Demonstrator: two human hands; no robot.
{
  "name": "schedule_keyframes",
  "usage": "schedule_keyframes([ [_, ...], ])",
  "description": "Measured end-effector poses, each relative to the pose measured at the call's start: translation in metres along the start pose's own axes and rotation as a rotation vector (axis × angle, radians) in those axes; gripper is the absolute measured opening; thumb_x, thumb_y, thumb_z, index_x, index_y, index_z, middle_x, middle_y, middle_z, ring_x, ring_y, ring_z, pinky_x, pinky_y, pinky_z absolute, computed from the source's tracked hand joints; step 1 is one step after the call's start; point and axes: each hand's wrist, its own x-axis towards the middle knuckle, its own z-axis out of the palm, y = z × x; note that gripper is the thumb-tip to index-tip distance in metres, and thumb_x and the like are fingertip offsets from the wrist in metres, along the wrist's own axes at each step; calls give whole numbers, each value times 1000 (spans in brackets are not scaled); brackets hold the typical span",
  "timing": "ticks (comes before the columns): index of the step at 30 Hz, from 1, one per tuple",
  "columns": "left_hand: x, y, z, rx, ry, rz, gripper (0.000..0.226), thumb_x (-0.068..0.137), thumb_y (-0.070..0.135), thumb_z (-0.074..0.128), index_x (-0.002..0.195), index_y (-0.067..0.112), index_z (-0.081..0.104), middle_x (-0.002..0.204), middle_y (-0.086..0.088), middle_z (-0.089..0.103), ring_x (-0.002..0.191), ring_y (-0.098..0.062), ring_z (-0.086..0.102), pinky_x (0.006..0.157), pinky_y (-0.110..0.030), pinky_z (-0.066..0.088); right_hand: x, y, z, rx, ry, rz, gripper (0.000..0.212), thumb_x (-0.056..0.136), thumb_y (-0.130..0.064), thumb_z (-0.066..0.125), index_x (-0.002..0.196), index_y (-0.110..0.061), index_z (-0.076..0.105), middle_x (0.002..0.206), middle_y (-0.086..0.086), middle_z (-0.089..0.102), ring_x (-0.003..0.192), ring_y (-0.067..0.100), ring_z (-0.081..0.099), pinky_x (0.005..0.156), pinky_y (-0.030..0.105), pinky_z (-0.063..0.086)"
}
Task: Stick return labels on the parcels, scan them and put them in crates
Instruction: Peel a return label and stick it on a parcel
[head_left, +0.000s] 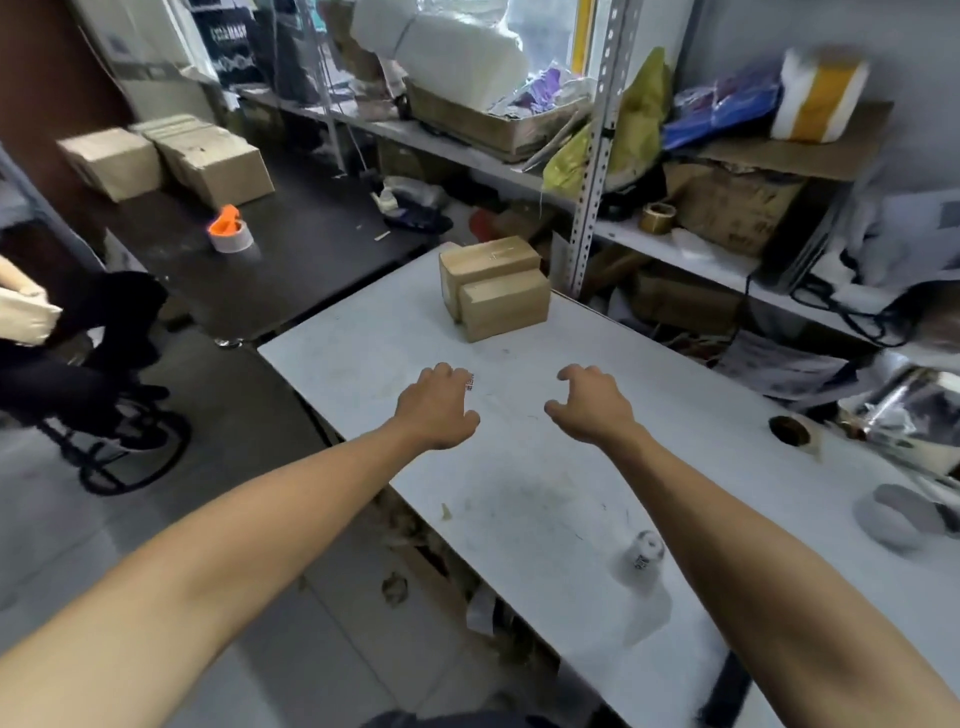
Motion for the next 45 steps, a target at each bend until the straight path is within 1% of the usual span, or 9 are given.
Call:
schedule_keyframes([
  [11, 205, -40, 3, -13, 12, 72, 75, 84, 36, 71, 144, 11, 34, 150, -10, 33, 136, -30, 31, 93, -45, 50, 101, -5, 37, 146, -3, 184, 54, 91, -37, 64, 140, -19, 50, 135, 8, 54, 122, 26, 53, 96, 43, 52],
  [16, 292, -56, 20, -108, -89, 73, 99, 83, 31, 77, 158, 14, 14, 164, -12, 7, 149, -35, 9, 114, -49, 35, 124, -4, 61, 290, 32, 293, 49, 92, -32, 62, 138, -19, 53, 127, 5, 58, 117, 22, 56, 97, 39, 50],
  [24, 311, -61, 34, -280, -30, 11, 81, 66, 46, 87, 129, 14, 48, 124, -7, 38, 117, -28, 46, 98, -38, 47, 143, -20, 83, 610, 118, 512, 44, 97, -37, 62, 137, -19, 54, 122, 2, 61, 103, 15, 61, 87, 28, 50],
  [28, 242, -42, 51, -293, 124, 289, 68, 60, 39, 88, 115, 16, 55, 108, -3, 46, 95, -24, 51, 73, -34, 49, 149, -33, 79, 1269, 77, 682, 76, 91, -56, 66, 151, -18, 36, 136, 10, 56, 111, 23, 64, 89, 38, 58],
  [33, 159, -19, 88, -218, 352, 686, 46, 66, 29, 82, 104, 12, 63, 95, -9, 55, 83, -29, 51, 66, -41, 49, 121, -18, 81, 1490, 212, 757, 47, 92, -44, 68, 130, -18, 59, 116, 4, 74, 102, 22, 71, 66, 31, 57],
  [36, 129, -8, 93, -309, 254, 745, 56, 70, 56, 77, 110, 19, 65, 107, -5, 56, 95, -25, 51, 79, -37, 43, 76, 7, 86, 1472, 217, 775, 37, 97, -30, 57, 129, -12, 60, 111, 6, 73, 91, 22, 70, 59, 29, 54],
  [40, 103, 12, 100, -552, 67, 471, 68, 81, 67, 60, 132, 22, 58, 133, -1, 45, 123, -17, 44, 100, -35, 37, 8, 38, 73, 1441, 196, 768, 40, 94, -27, 50, 128, -11, 62, 105, 7, 68, 83, 19, 65, 66, 29, 52],
  [43, 88, 37, 98, -900, -428, 229, 76, 88, 56, 69, 151, 25, 39, 140, 0, 50, 121, -16, 56, 101, -37, 51, -39, 57, 63, 1468, 159, 733, 56, 74, -36, 56, 125, -14, 66, 120, 17, 70, 98, 29, 65, 89, 41, 51],
  [45, 78, 54, 99, -1086, -692, 86, 77, 91, 44, 71, 155, 25, 32, 135, -7, 60, 111, -20, 67, 94, -42, 57, -68, 69, 54, 1489, 104, 700, 51, 73, -32, 52, 119, -15, 66, 113, 13, 74, 97, 29, 70, 90, 42, 54],
])
